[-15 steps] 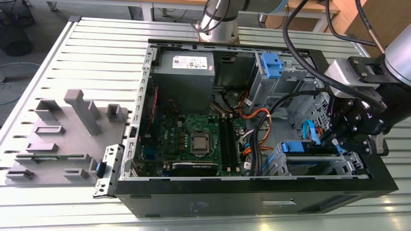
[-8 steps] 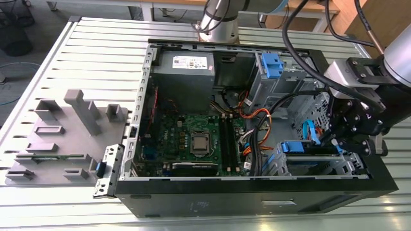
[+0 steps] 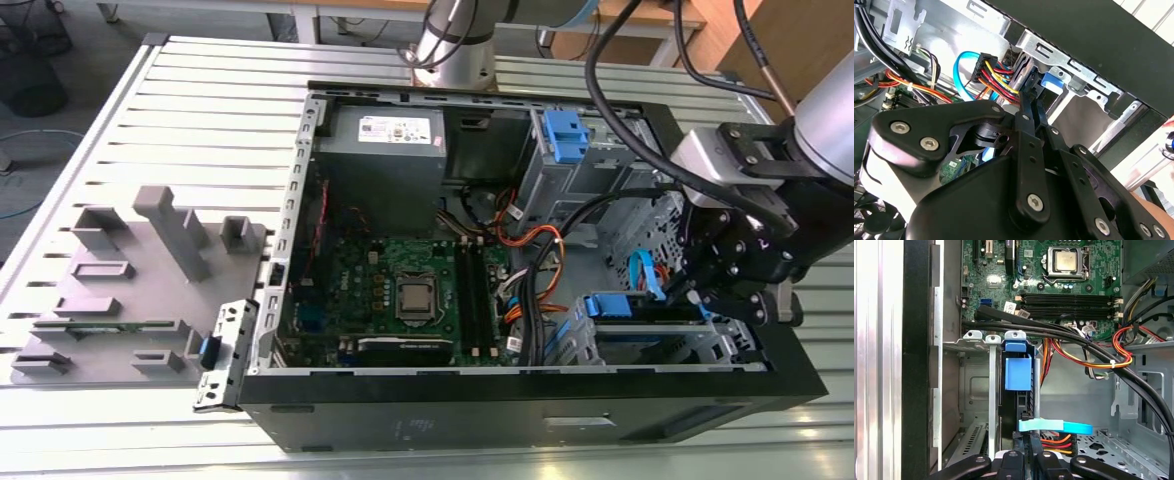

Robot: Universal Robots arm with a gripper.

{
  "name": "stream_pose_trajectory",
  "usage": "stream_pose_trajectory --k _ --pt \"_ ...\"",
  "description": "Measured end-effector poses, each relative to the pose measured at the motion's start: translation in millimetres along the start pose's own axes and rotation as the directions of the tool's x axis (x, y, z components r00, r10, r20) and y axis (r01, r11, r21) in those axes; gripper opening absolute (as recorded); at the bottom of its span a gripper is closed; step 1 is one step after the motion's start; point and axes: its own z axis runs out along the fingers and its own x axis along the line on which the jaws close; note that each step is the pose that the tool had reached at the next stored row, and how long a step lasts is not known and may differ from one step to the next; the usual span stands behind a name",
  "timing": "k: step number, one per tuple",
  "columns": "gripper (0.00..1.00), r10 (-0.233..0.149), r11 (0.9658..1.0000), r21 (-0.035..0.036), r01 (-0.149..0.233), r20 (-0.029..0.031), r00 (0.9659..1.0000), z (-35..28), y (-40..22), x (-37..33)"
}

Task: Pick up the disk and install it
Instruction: 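Insert the second disk wire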

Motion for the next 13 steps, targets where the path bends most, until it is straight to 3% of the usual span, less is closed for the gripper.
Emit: stream_pose_trajectory --k 13 --pt "0.17 0.0 1.0 -0.0001 0.0 0.0013 1.0 2.3 0.0 0.0"
